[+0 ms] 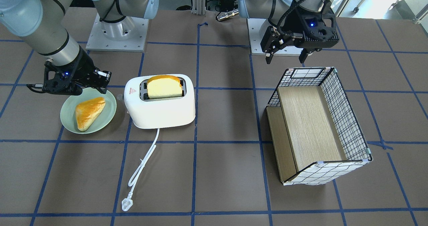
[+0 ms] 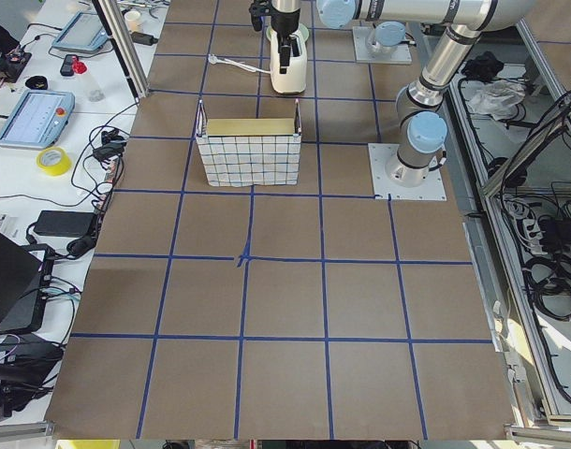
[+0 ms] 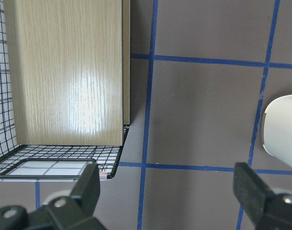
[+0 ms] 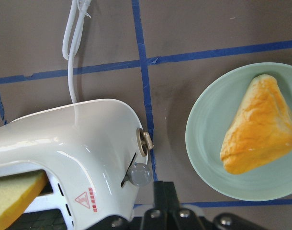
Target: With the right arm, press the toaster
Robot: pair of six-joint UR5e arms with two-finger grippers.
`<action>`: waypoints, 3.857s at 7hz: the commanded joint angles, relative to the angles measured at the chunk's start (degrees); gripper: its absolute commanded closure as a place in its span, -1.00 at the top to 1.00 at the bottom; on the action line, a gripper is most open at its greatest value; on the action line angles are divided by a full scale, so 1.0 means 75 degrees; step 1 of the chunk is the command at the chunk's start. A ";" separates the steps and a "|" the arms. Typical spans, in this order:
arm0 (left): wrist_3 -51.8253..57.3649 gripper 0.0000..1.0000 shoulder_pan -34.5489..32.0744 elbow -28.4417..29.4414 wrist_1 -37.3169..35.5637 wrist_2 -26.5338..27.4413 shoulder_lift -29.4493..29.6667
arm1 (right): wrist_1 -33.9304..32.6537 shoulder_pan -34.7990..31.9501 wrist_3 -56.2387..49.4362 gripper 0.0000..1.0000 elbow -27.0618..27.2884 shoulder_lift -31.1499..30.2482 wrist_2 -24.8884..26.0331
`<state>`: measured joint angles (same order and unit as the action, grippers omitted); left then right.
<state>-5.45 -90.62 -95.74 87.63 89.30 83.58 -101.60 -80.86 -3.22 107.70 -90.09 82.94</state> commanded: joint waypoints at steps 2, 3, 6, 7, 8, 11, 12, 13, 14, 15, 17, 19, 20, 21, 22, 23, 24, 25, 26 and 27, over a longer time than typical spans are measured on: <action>0.0000 1.00 0.0000 -0.0008 0.0000 0.0011 0.0000 | -0.0398 0.0349 -0.0120 -1.00 0.0755 0.0001 -0.0617; 0.0000 1.00 0.0000 -0.0008 0.0000 0.0011 0.0000 | -0.0457 0.0386 -0.0179 -1.00 0.0815 0.0001 -0.0629; 0.0000 1.00 0.0000 0.0004 0.0000 -0.0001 0.0000 | -0.0550 0.0398 -0.0226 -1.00 0.0874 0.0164 -0.1215; 0.0000 1.00 0.0000 -0.0008 0.0000 -0.0001 0.0000 | -0.0551 0.0398 -0.0226 -1.00 0.0874 0.0200 -0.1227; 0.0000 1.00 0.0000 0.0004 0.0000 -0.0001 0.0000 | -0.0540 0.0398 -0.0226 -1.00 0.0886 0.0212 -0.1227; 0.0000 1.00 0.0000 -0.0008 0.0000 -0.0001 0.0000 | -0.0866 0.0398 -0.0308 -1.00 0.1084 0.0387 -0.1227; 0.0000 1.00 0.0000 -0.0008 0.0000 0.0011 0.0000 | -0.1192 0.0398 -0.0343 -1.00 0.1259 0.0446 -0.1227; 0.0000 1.00 0.0000 0.0004 0.0000 0.0011 0.0000 | -0.1428 0.0398 -0.0344 -1.00 0.1377 0.0469 -0.1204; 0.0000 1.00 0.0000 0.0004 0.0000 0.0011 0.0000 | -0.1465 0.0398 -0.0344 -1.00 0.1413 0.0470 -0.1215; 0.0000 1.00 0.0000 0.0004 0.0000 0.0011 0.0000 | -0.1465 0.0398 -0.0355 -1.00 0.1413 0.0528 -0.1215; 0.0000 1.00 0.0000 0.0004 0.0000 0.0011 0.0000 | -0.1477 0.0398 -0.0355 -1.00 0.1413 0.0540 -0.1215; 0.0000 1.00 0.0000 0.0004 0.0000 0.0011 0.0000 | -0.1500 0.0398 -0.0355 -1.00 0.1413 0.0598 -0.1215; 0.0000 1.00 0.0000 -0.0008 0.0000 0.0011 0.0000 | -0.1605 0.0398 -0.0344 -1.00 0.1425 0.0633 -0.1215; 0.0000 1.00 0.0000 -0.0008 0.0000 0.0011 0.0000 | -0.1617 0.0398 -0.0344 -1.00 0.1425 0.0634 -0.1215; 0.0000 1.00 0.0000 -0.0008 0.0000 0.0011 0.0000 | -0.1618 0.0398 -0.0309 -1.00 0.1425 0.0634 -0.1204; 0.0000 1.00 0.0000 -0.0008 0.0000 0.0011 0.0000 | -0.1583 0.0398 -0.0192 -1.00 0.1332 0.0553 -0.1053; 0.0000 1.00 0.0000 -0.0008 0.0000 -0.0001 0.0000 | -0.1478 0.0398 -0.0168 -1.00 0.1238 0.0482 -0.1028; 0.0000 1.00 0.0000 0.0004 0.0000 -0.0001 0.0000 | -0.1454 0.0398 -0.0017 -1.00 0.1180 0.0447 -0.1028; 0.0000 1.00 0.0000 -0.0008 0.0000 -0.0001 0.0000 | -0.1094 0.0387 0.0298 -1.00 0.1017 0.0307 -0.1039; 0.0000 1.00 0.0000 -0.0008 0.0000 0.0011 0.0000 | -0.0464 0.0386 0.0312 -0.83 0.0586 0.0294 -0.1016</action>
<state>-5.45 -90.62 -95.78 87.63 89.32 83.58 -109.74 -77.92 -1.92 115.14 -87.39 75.19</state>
